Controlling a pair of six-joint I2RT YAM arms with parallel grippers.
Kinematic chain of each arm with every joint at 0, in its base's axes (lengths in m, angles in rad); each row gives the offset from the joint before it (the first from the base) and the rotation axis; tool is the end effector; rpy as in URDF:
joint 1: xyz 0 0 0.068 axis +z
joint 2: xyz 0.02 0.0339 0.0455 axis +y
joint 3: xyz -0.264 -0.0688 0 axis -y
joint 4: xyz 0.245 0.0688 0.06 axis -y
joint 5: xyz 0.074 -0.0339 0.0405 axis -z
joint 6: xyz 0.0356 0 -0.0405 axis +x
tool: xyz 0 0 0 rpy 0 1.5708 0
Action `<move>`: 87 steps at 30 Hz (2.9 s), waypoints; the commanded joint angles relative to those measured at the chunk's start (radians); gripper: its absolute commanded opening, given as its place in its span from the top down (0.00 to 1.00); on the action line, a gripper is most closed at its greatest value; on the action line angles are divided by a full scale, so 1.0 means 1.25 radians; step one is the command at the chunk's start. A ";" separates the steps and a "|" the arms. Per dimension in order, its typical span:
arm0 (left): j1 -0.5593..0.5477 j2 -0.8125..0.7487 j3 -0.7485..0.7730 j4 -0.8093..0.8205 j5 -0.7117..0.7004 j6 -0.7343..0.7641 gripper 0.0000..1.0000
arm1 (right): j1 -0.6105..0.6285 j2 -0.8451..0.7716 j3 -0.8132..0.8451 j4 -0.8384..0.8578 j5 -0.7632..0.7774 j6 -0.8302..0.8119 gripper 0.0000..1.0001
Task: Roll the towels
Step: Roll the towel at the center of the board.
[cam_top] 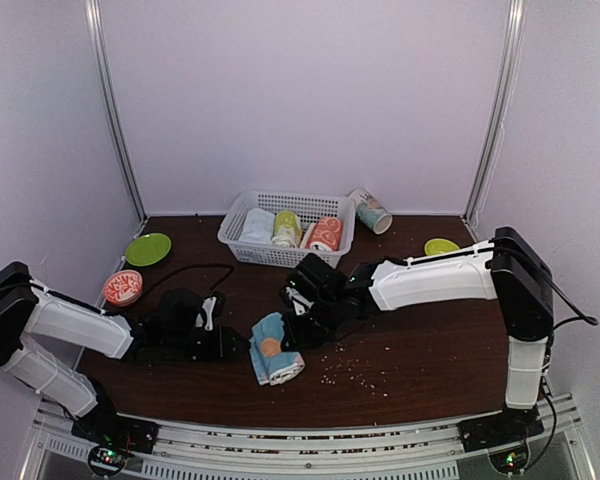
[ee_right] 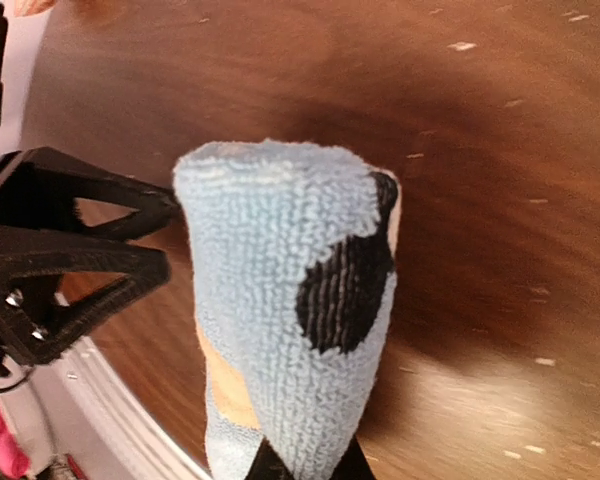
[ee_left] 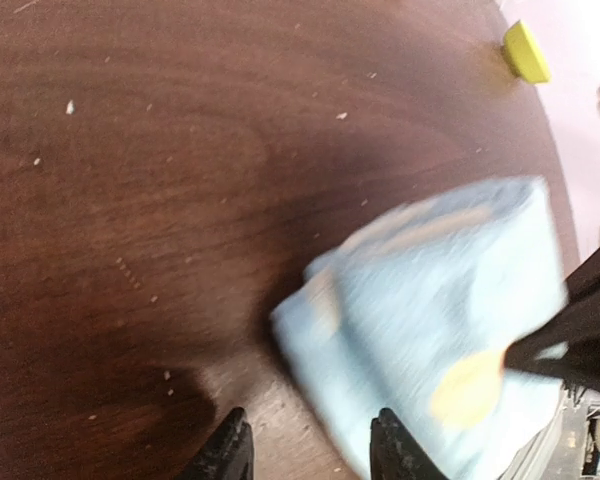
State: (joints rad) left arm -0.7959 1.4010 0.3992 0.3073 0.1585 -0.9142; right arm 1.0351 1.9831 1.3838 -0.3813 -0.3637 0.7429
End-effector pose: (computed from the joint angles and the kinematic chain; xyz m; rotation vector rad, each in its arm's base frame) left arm 0.1652 -0.1767 0.1298 -0.0548 2.4932 -1.0109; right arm 0.2043 0.3690 0.1776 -0.5771 2.8188 1.0109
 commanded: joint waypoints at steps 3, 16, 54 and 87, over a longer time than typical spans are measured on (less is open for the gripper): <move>-0.006 -0.016 0.049 -0.076 0.001 0.026 0.59 | 0.001 -0.008 0.054 -0.243 0.182 -0.117 1.00; -0.014 0.024 0.184 -0.082 0.051 0.050 0.59 | 0.035 0.052 0.108 -0.229 0.236 -0.056 1.00; -0.021 0.277 0.223 -0.008 0.009 0.010 1.00 | 0.067 -0.019 0.040 -0.168 0.236 -0.026 0.38; -0.005 0.289 0.103 0.079 -0.004 -0.025 1.00 | -0.079 -0.146 -0.283 0.400 -0.112 0.183 0.30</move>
State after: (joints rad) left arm -0.8143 1.7279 0.5755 0.5320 0.1978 -0.9398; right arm 0.9482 1.7493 1.0851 -0.1455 -0.3630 0.8581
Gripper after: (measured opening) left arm 0.005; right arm 0.708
